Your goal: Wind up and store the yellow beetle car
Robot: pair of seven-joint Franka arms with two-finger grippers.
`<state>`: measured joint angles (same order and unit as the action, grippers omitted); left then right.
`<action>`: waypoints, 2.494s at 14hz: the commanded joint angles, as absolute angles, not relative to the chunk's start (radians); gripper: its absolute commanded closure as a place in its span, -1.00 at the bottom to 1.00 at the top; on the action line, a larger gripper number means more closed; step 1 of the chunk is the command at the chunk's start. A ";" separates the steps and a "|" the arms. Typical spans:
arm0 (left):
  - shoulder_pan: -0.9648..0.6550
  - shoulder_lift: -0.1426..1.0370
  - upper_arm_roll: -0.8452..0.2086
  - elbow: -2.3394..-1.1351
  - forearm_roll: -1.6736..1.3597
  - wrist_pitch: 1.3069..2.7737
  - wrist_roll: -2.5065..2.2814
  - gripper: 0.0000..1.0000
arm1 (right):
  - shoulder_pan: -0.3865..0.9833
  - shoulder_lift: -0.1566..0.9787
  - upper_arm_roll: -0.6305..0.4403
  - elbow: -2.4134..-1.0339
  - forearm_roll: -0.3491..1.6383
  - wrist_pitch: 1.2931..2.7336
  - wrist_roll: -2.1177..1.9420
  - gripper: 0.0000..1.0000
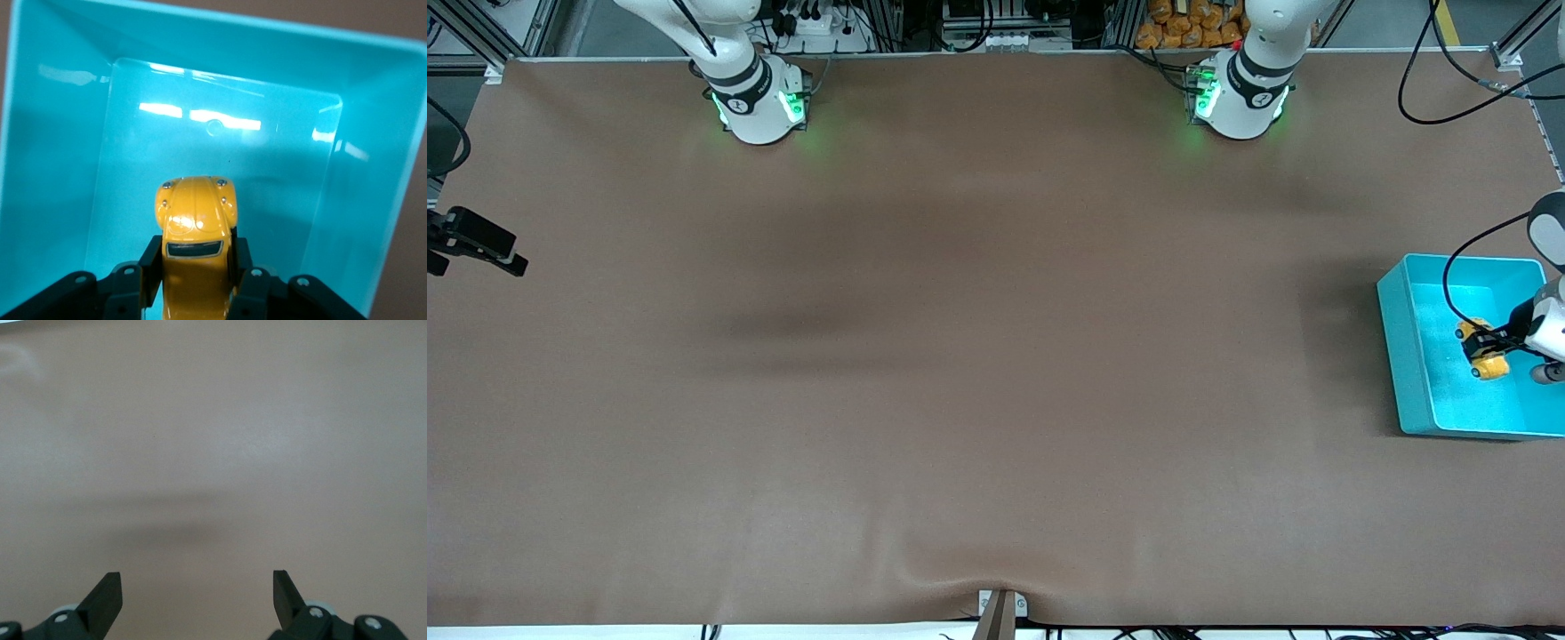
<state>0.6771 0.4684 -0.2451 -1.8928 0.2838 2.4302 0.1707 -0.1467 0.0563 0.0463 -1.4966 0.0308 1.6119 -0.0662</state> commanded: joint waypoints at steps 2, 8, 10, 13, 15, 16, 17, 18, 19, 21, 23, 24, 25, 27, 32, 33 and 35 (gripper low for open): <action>0.721 0.528 -0.258 -1.853 0.230 2.433 0.362 1.00 | -0.156 0.054 0.054 -1.494 0.026 1.615 -0.051 -1.00; 0.761 0.578 -0.256 -1.855 0.213 2.453 0.465 1.00 | -0.160 0.054 0.054 -1.493 0.026 1.615 -0.051 -1.00; 0.759 0.584 -0.256 -1.855 0.213 2.453 0.463 0.86 | -0.160 0.054 0.054 -1.493 0.026 1.618 -0.051 -1.00; 0.750 0.583 -0.259 -1.855 0.216 2.453 0.465 -1.00 | -0.160 0.054 0.054 -1.493 0.026 1.620 -0.051 -1.00; 0.744 0.548 -0.259 -1.855 0.218 2.445 0.465 -1.00 | -0.163 0.054 0.052 -1.493 0.026 1.623 -0.051 -1.00; 0.744 0.520 -0.276 -1.856 0.216 2.439 0.459 -1.00 | -0.163 0.054 0.052 -1.493 0.026 1.623 -0.051 -1.00; 0.744 0.496 -0.296 -1.855 0.216 2.431 0.456 -1.00 | -0.161 0.054 0.052 -1.493 0.026 1.623 -0.051 -1.00; 0.744 0.468 -0.304 -1.855 0.216 2.419 0.453 -1.00 | -0.161 0.054 0.054 -1.493 0.026 1.623 -0.051 -1.00; 0.744 0.445 -0.322 -1.855 0.216 2.393 0.451 -1.00 | -0.161 0.054 0.052 -1.493 0.026 1.623 -0.051 -1.00; 0.744 0.410 -0.350 -1.853 0.212 2.343 0.445 -1.00 | -0.161 0.054 0.054 -1.493 0.026 1.623 -0.051 -1.00; 0.744 0.374 -0.392 -1.850 0.212 2.289 0.375 -1.00 | -0.161 0.054 0.052 -1.493 0.026 1.621 -0.051 -1.00; 0.744 0.356 -0.414 -1.844 0.212 2.255 0.329 -1.00 | -0.161 0.054 0.052 -1.494 0.026 1.623 -0.051 -1.00; 0.744 0.341 -0.428 -1.839 0.212 2.222 0.302 -1.00 | -0.161 0.054 0.052 -1.494 0.026 1.623 -0.051 -1.00; 0.729 0.295 -0.452 -1.839 0.215 2.166 0.267 -1.00 | -0.161 0.054 0.052 -1.494 0.025 1.624 -0.051 -1.00; 0.450 0.143 -0.370 -1.839 0.210 1.962 0.042 -1.00 | -0.160 0.054 0.052 -1.493 0.025 1.629 -0.051 -1.00; 0.386 0.112 -0.345 -1.839 0.209 1.916 0.002 -1.00 | -0.160 0.054 0.052 -1.493 0.025 1.629 -0.051 -1.00; 0.231 0.059 -0.273 -1.838 0.187 1.833 -0.061 -1.00 | -0.160 0.054 0.052 -1.491 0.025 1.629 -0.051 -1.00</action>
